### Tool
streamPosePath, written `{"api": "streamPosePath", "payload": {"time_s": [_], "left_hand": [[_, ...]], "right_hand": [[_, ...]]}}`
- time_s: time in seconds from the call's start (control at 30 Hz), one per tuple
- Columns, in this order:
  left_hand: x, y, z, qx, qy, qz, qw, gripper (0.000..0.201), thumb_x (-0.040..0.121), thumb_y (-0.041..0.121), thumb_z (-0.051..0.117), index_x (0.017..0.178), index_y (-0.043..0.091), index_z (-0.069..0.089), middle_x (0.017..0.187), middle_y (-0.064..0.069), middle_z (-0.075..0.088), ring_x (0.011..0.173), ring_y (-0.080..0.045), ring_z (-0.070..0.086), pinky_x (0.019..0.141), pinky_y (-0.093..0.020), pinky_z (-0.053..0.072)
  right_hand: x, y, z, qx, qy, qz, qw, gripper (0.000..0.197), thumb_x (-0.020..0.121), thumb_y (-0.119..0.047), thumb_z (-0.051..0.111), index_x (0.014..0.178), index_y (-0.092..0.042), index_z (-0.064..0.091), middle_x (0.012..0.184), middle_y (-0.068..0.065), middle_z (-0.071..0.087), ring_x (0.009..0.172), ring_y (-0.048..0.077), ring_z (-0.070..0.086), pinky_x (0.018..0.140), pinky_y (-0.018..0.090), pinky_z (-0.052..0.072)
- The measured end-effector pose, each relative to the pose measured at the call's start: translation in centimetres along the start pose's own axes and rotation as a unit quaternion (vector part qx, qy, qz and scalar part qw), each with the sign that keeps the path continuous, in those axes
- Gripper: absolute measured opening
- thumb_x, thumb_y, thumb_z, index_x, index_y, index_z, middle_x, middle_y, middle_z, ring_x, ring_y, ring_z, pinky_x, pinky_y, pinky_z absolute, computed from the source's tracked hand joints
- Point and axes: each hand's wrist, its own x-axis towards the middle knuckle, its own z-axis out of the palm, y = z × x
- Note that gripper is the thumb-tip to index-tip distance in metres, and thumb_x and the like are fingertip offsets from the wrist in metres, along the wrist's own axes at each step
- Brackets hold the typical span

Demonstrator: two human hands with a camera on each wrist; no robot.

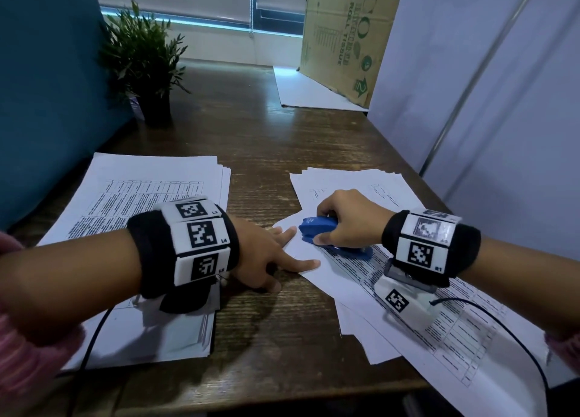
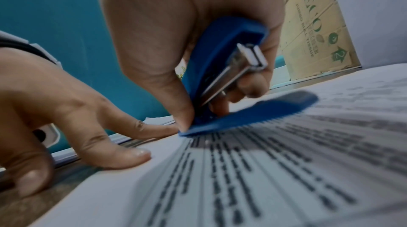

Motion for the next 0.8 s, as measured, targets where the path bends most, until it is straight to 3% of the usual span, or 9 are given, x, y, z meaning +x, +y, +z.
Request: {"api": "streamPosePath", "payload": {"time_s": [0.17,0.33,0.6,0.8], "left_hand": [[0.08,-0.12,0.07,0.003,0.0,-0.002,1.0,0.064,0.098,0.041,0.038,0.141,0.056,-0.007,0.155,-0.006,-0.025,0.146,-0.02,-0.008,0.115,-0.042,0.018],[0.21,-0.2,0.08,0.005,0.0,-0.003,1.0,0.064,0.098,0.042,0.038,0.141,0.057,-0.008,0.155,-0.004,-0.025,0.146,-0.019,-0.008,0.114,-0.042,0.02],[0.26,-0.22,0.06,0.009,-0.002,-0.001,1.0,0.064,0.098,0.043,0.037,0.14,0.057,-0.009,0.155,-0.006,-0.024,0.146,-0.02,-0.009,0.115,-0.044,0.021],[0.12,-0.16,-0.04,0.006,-0.003,0.003,1.0,0.064,0.098,0.042,0.037,0.141,0.056,-0.008,0.155,-0.006,-0.024,0.146,-0.021,-0.008,0.115,-0.043,0.019]], "right_hand": [[0.07,0.36,-0.33,-0.048,-0.008,-0.071,0.996,0.019,0.079,-0.029,0.069,0.095,-0.02,0.061,0.083,-0.006,0.056,0.078,0.015,0.049,0.07,0.031,0.045],[0.43,0.66,-0.69,-0.08,-0.013,-0.122,0.989,0.023,0.08,-0.028,0.069,0.1,-0.018,0.062,0.084,-0.011,0.052,0.078,0.012,0.046,0.071,0.028,0.04],[0.82,0.96,-0.41,-0.028,-0.039,-0.063,0.997,0.023,0.08,-0.034,0.07,0.095,-0.016,0.064,0.081,-0.003,0.058,0.073,0.014,0.051,0.067,0.025,0.038],[0.98,0.8,-0.4,-0.004,-0.039,-0.043,0.998,0.021,0.079,-0.033,0.071,0.085,-0.013,0.065,0.072,-0.004,0.056,0.062,0.005,0.046,0.058,0.023,0.037]]}}
